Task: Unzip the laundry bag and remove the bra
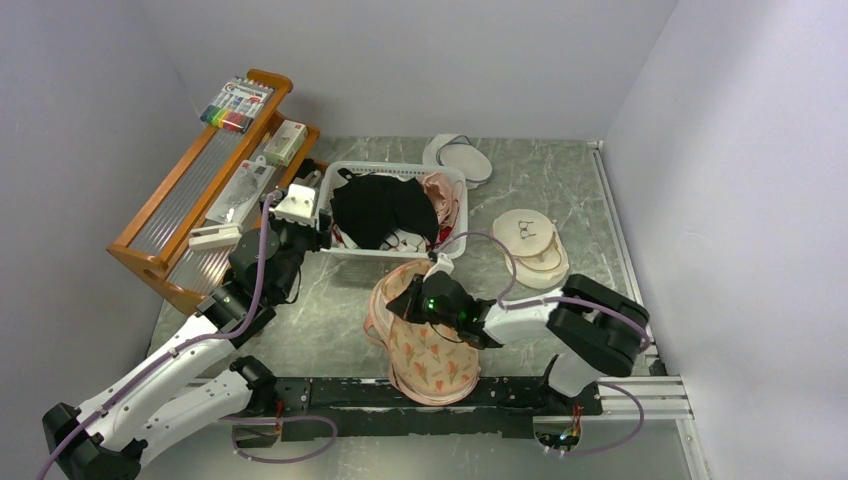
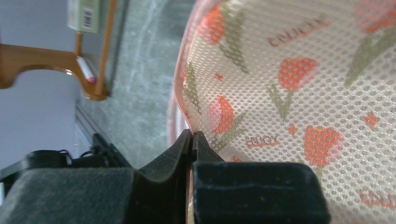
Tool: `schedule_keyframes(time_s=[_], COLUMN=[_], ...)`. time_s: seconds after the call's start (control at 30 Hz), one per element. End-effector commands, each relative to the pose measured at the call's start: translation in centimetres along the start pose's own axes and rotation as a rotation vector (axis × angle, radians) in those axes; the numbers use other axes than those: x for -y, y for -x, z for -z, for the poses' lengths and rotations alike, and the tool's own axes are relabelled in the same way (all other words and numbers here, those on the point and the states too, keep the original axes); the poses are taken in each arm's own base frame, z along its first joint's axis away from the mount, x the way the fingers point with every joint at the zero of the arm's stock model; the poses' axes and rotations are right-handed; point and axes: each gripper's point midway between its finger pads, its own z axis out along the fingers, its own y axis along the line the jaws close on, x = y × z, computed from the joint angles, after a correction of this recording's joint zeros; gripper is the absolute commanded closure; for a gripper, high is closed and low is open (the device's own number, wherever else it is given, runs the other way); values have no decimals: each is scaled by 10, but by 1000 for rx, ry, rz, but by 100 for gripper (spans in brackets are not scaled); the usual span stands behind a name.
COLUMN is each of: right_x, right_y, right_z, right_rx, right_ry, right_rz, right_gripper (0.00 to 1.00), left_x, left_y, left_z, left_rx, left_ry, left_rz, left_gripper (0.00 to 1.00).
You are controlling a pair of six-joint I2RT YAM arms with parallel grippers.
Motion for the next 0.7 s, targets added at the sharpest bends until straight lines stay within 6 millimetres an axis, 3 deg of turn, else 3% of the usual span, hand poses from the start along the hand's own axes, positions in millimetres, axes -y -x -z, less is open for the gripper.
schedule_keyframes(time_s=[0.0, 0.13, 0.23, 0.4, 0.53, 0.67], right_x=[6, -2, 1, 11, 14, 16], right_y=[-17, -29, -29, -24, -21, 3], right_z=[-13, -6, -3, 8, 21, 39], right_rx=[-33, -71, -95, -124, -154, -91], right_ry=[-3, 95, 72, 4, 29, 48], right_rz=[22, 105, 182, 300, 408, 488], right_gripper=[100, 100, 99, 87, 64, 35], left_x=[-6, -7, -6, -6, -6, -6], left_y=[20, 20, 21, 20, 20, 20], left_z=[2, 2, 2, 2, 2, 2], left_rx=[45, 45, 48, 44, 44, 44], left_ry=[14, 17, 13, 13, 11, 12], left_rz=[24, 25, 27, 27, 27, 27], left_gripper=[23, 23, 23, 23, 23, 23])
